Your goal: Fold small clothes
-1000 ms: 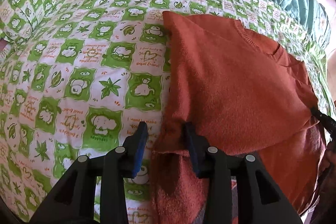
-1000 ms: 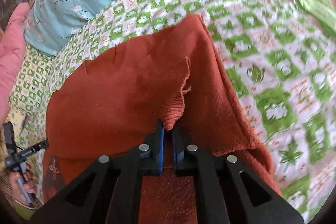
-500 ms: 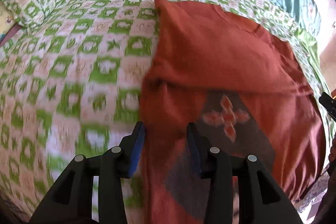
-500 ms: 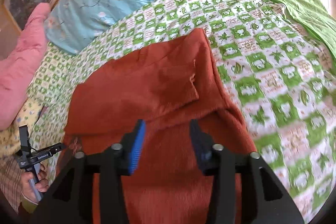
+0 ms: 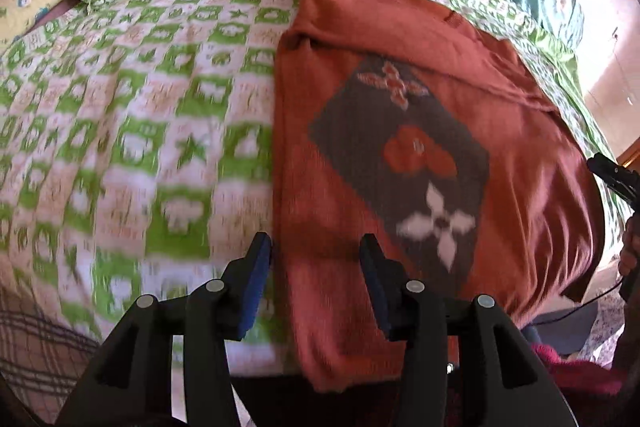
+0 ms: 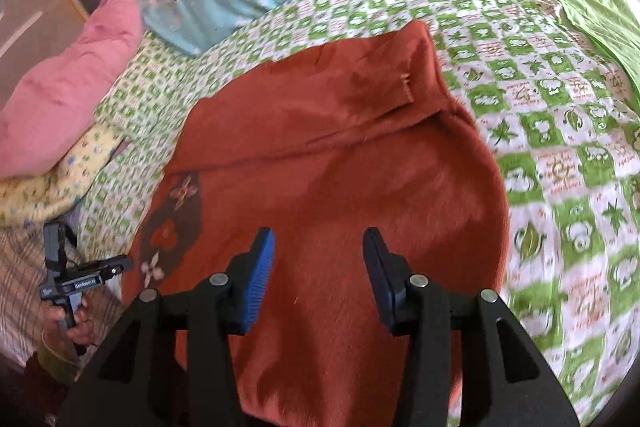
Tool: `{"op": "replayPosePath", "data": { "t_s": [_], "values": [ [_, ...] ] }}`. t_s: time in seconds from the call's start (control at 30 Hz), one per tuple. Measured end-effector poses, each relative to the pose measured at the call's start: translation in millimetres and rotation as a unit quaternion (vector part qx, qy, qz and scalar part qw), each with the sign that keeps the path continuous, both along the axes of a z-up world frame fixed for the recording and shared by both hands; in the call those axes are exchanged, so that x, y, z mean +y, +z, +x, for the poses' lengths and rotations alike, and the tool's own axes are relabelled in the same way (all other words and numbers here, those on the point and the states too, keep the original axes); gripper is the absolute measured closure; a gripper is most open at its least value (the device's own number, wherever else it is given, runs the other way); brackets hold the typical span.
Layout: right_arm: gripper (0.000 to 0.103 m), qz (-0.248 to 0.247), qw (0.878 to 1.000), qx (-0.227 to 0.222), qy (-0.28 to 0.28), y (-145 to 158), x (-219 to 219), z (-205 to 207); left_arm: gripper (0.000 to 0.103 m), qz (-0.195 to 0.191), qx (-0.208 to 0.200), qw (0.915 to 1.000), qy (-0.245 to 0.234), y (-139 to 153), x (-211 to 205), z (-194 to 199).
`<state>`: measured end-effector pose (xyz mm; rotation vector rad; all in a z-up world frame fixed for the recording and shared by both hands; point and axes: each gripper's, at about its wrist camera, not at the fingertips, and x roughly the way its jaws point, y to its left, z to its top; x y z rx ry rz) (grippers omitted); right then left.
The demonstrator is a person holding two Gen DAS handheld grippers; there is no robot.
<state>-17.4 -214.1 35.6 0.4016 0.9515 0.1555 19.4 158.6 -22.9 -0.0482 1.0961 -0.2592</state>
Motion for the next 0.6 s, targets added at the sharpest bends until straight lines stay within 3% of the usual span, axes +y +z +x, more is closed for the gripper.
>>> {"op": "replayPosePath", "data": {
  "t_s": [0.17,0.43,0.6],
  "values": [
    [0.055,-0.009,0.999,0.011,0.032,1,6,-28,0.056,-0.009,0.008,0.9999,-0.007,-9,7,-25],
    [0.055,-0.007,0.999,0.031,0.021,-4,-1,-63,0.053,-0.012,0.012,0.9997,-0.017,-16,8,-47],
    [0.055,-0.010,0.999,0.042,0.015,-3,-7,-83,0.053,-0.036,0.040,0.9984,-0.019,-28,12,-53]
  ]
}}
